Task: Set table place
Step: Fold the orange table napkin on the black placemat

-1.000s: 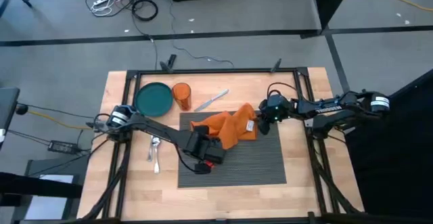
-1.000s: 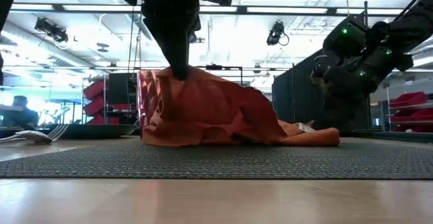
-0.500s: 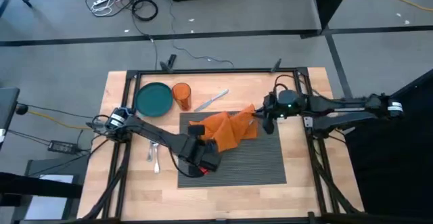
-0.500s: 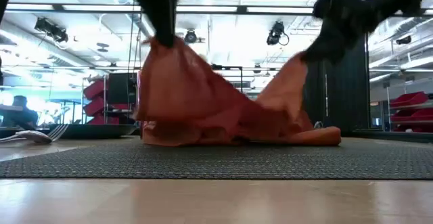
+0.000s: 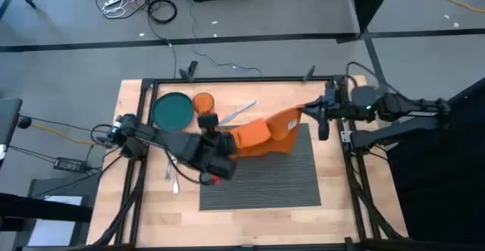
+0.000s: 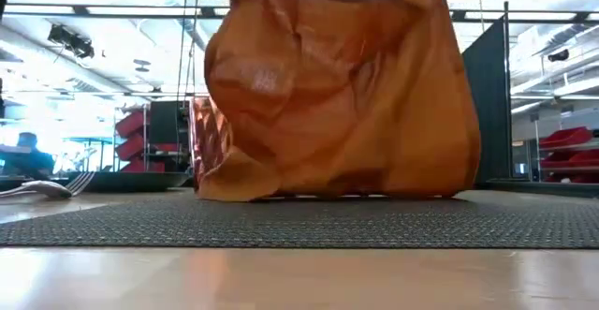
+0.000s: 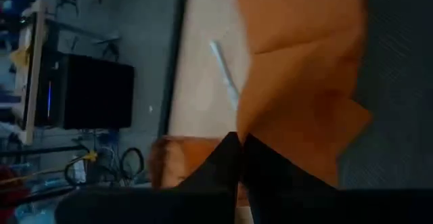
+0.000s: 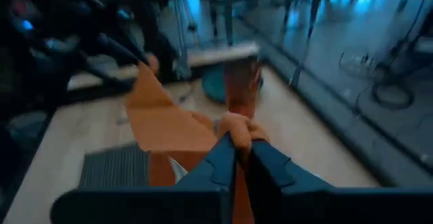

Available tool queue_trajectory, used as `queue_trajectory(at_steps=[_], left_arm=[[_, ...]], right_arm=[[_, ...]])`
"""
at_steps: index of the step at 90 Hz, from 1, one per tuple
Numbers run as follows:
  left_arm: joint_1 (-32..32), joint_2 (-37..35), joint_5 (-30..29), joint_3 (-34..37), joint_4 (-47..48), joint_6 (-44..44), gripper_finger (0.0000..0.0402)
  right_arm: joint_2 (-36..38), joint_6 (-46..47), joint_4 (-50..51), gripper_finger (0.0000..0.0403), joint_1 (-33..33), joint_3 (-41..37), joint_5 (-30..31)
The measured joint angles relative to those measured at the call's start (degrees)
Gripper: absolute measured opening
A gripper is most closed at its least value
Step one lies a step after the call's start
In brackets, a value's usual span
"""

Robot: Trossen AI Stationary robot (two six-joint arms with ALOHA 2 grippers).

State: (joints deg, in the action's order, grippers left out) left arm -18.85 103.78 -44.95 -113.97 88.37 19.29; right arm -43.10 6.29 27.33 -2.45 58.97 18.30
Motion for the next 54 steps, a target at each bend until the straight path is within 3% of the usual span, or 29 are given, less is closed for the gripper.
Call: queue_trajectory(at_steps=[26, 54], left_arm=[[6.63, -8.48, 0.65, 0.02, -12.92, -14.63, 0.0], [17.79, -12.84, 1.34, 0.02, -23.99, -30.29, 0.0]], right_arm=[[-1.01, -7.75, 0.35, 0.0, 4.26, 9.31, 3.71], [-3.4, -17.74, -3.52, 0.0, 15.12, 11.47, 6.97]])
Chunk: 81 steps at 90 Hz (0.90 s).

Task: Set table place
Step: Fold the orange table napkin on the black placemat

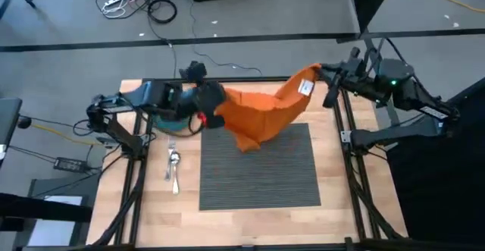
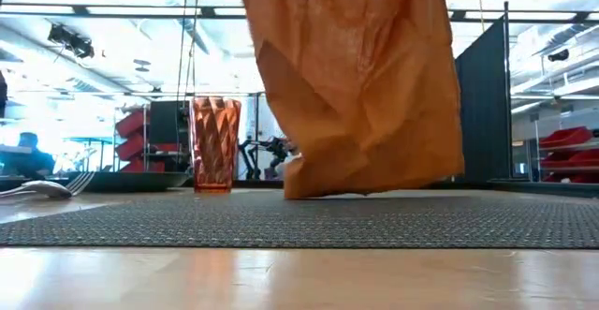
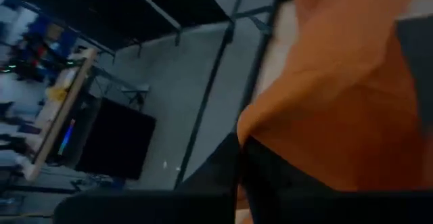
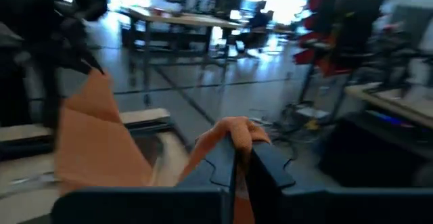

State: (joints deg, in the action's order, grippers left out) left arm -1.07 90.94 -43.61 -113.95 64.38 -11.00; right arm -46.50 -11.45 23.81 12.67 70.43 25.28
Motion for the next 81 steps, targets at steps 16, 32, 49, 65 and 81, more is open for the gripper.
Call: queue_trajectory(at_steps=[16, 32, 49, 65, 81], left_arm=[[6.6, 0.04, 2.93, 0.07, -8.16, -9.42, 0.0], [8.82, -1.81, 10.25, 0.15, -14.36, -13.06, 0.0], [3.35, -3.24, 17.11, 0.0, -4.58, -6.38, 0.0], [-5.39, -2.68, 20.55, 4.08, 0.06, 3.31, 0.0], [-13.21, -2.5, 20.56, 13.03, -0.7, 13.78, 0.0]], right_arm=[[-2.89, -8.15, -6.9, 0.0, 7.27, 0.0, 0.68], [-3.21, -11.2, -5.67, 0.0, 9.58, 2.5, 0.14], [0.68, -0.49, 12.35, 0.0, 2.49, 4.44, -1.11], [5.74, 14.53, 26.96, 0.0, -6.96, 2.18, -3.52], [8.88, 26.86, 29.89, 0.0, -15.78, -5.13, -7.45]])
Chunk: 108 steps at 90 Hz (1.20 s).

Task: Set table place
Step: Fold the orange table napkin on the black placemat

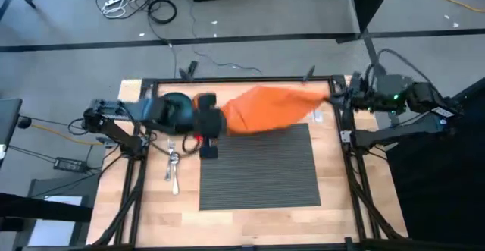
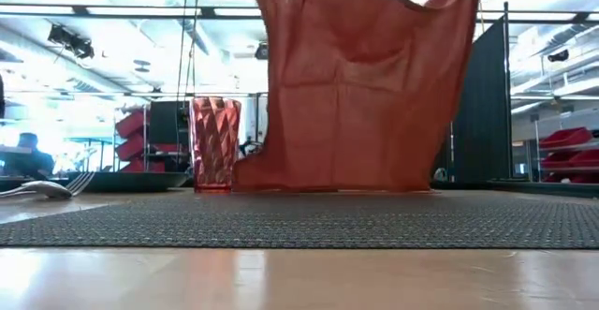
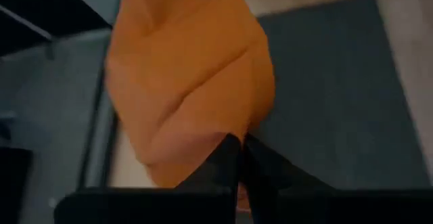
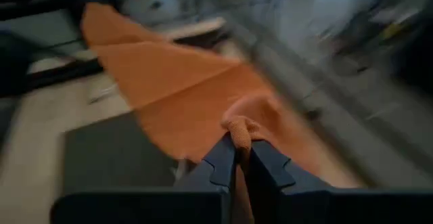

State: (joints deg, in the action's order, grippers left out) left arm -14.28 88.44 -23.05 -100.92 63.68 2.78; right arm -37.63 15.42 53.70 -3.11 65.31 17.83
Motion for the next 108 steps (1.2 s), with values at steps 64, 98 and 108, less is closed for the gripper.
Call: queue_trajectory(at_steps=[64, 98, 108], left_arm=[[-20.13, 0.26, 12.24, 32.95, -34.19, 29.32, 0.0], [-22.17, 5.98, 20.12, 38.27, -42.39, 39.54, 0.0005], [-21.76, 8.47, 21.69, 38.27, -49.7, 41.32, 0.0032]], right_arm=[[-8.5, 40.05, -5.19, 0.0, -35.63, -24.68, -8.51], [-24.66, 47.03, -14.52, 0.0, -42.9, -28.34, -13.96], [-27.47, 50.31, -14.44, 0.0016, -43.83, -28.34, -19.13]])
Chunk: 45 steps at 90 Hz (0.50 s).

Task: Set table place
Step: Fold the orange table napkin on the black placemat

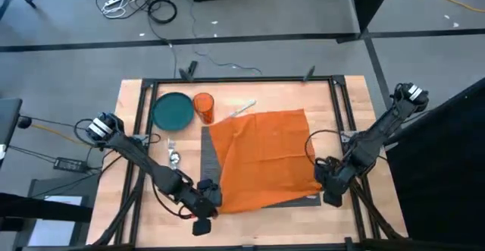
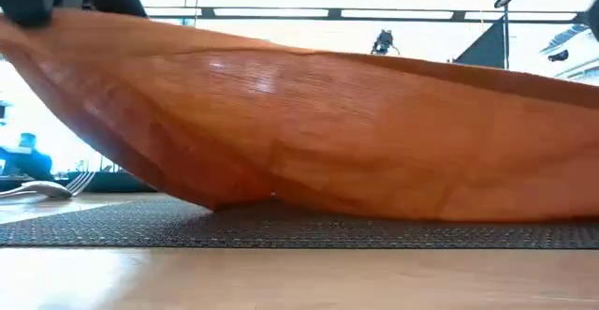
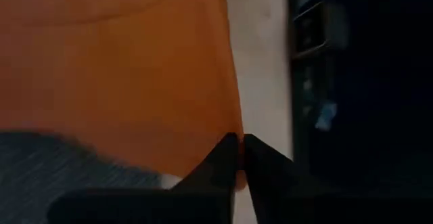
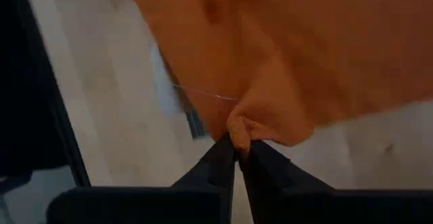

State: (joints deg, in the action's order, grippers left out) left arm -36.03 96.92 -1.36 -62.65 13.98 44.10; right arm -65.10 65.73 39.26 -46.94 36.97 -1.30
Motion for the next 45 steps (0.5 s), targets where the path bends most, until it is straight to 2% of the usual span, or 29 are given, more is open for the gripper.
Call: queue_trajectory(at_steps=[11, 21, 26, 30, 35, 45], left_arm=[[1.56, 3.16, 6.0, -0.02, -4.37, 2.21, 0.0086], [4.36, 4.53, 17.7, -0.53, 0.43, 3.21, 0.0136], [5.3, 4.29, 19.36, -1.77, 4.5, 4.86, 0.015], [5.53, 3.65, 17.5, -3.06, 8.43, 3.75, 0.0154], [5.64, 2.77, 12.01, -4.79, 12.37, -0.01, 0.0156], [6.28, 1.3, -5.34, -6.43, 13.46, -7.97, 0.0154]], right_arm=[[-1.14, 2.89, 0.32, 0.0059, -0.37, -0.02, -5.91], [0.02, 4.71, 1.07, 0.011, -0.18, -0.02, -12.78], [1.37, 5.22, 1.05, 0.0134, 0.15, -0.02, -14.98], [2.49, 5.21, 1.01, 0.0151, 0.61, 0.11, -14.9], [4.02, 4.44, -0.2, 0.0169, 1.34, 0.41, -12.0], [6.21, -4.11, -5.73, 0.0195, 2.64, 0.52, -0.15]])
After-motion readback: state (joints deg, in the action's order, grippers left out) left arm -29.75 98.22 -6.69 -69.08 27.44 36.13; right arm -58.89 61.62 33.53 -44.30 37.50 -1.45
